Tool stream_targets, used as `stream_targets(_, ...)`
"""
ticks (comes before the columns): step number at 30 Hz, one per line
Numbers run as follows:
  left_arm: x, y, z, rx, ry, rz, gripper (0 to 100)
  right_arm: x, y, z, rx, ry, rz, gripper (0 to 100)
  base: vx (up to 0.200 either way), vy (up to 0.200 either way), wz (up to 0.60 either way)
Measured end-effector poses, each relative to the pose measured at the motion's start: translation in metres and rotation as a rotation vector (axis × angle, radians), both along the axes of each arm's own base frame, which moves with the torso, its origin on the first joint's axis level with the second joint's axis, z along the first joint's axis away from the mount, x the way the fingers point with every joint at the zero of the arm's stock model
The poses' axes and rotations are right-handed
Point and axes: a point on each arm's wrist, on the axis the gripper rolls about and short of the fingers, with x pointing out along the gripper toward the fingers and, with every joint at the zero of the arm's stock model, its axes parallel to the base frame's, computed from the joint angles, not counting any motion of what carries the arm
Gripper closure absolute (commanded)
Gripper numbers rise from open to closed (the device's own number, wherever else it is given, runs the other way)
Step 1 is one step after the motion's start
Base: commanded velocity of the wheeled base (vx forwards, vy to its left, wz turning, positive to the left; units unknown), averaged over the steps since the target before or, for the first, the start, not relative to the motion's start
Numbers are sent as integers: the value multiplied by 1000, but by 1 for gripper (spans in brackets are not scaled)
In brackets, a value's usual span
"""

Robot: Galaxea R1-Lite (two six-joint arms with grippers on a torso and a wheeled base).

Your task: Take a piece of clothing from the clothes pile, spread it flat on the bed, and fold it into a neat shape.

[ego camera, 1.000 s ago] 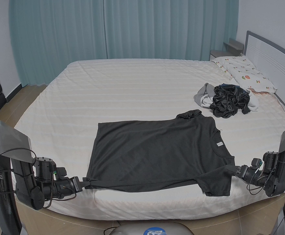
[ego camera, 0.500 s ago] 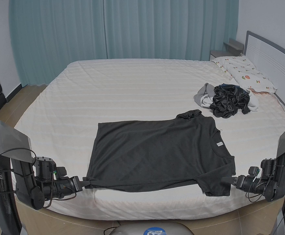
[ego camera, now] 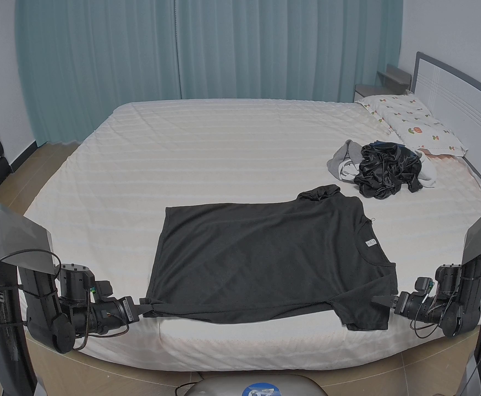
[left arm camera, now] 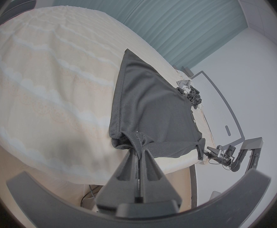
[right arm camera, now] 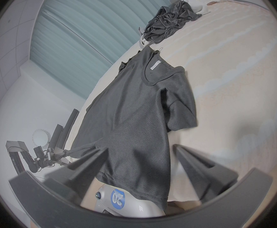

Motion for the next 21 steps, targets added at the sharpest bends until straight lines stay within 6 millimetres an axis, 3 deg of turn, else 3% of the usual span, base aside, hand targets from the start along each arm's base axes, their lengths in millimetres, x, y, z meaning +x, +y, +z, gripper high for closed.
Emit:
stream_targets(8, -3, 0, 2, 1, 2, -2, 100, -4, -6, 4, -11, 0, -32, 100, 0, 0, 0)
stream_targets(21, -13, -1, 10, 66, -18, 31, 100, -42, -11, 31, -24, 27, -68, 100, 0, 0, 0)
